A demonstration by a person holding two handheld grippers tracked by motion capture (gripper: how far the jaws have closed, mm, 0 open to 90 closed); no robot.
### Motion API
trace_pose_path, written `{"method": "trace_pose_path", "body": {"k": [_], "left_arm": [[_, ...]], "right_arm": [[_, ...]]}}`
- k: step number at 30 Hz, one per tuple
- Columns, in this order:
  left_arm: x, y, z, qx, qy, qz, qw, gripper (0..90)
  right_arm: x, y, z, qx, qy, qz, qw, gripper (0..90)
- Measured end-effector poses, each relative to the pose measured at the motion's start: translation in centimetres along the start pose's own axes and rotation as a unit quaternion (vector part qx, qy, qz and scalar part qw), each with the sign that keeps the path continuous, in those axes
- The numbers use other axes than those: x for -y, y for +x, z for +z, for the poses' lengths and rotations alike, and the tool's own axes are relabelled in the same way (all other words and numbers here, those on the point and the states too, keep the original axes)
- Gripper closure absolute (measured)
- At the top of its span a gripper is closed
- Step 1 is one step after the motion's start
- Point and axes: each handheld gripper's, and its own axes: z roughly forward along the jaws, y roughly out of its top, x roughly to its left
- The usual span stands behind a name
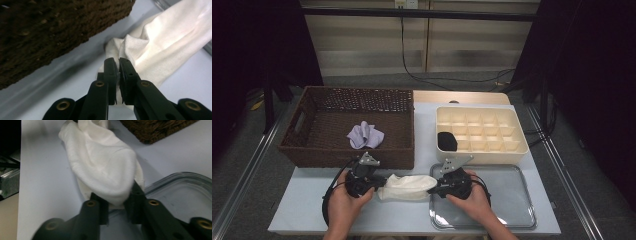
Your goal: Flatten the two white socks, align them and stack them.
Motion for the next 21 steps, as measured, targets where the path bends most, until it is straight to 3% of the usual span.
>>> {"method": "trace_pose_path", "body": {"k": [7,9,11,13,18,21], "left_arm": [[0.3,1.1,-0.8,-0.010,-0.008,-0.022,0.9997,84.9],[0.4,1.2,-0.8,-0.009,-0.006,-0.027,0.9996,84.9],[0.5,1.3,-0.9,-0.027,-0.007,-0.029,0.9992,84.9],[0.6,1.5,-0.8,-0.025,0.001,-0.030,0.9992,84.9],[1.1,1.8,0.4,-0.044,0.029,-0.037,0.9979,84.9],[1.2,1.8,0.5,-0.046,0.030,-0.033,0.9979,85.0]], "right_arm": [[0.1,-0.2,-0.3,0.000,0.004,-0.008,1.0000,78.5],[0.1,-0.2,-0.2,-0.001,0.004,-0.010,0.9999,77.6],[0.0,-0.1,-0.2,0.000,0.007,-0.015,0.9999,76.0],[-0.1,0.1,-0.2,0.002,0.012,-0.022,0.9997,71.4],[-0.7,0.9,0.4,0.025,0.033,-0.057,0.9975,71.7],[-0.7,1.1,0.4,0.044,0.033,-0.075,0.9957,80.7]]}}
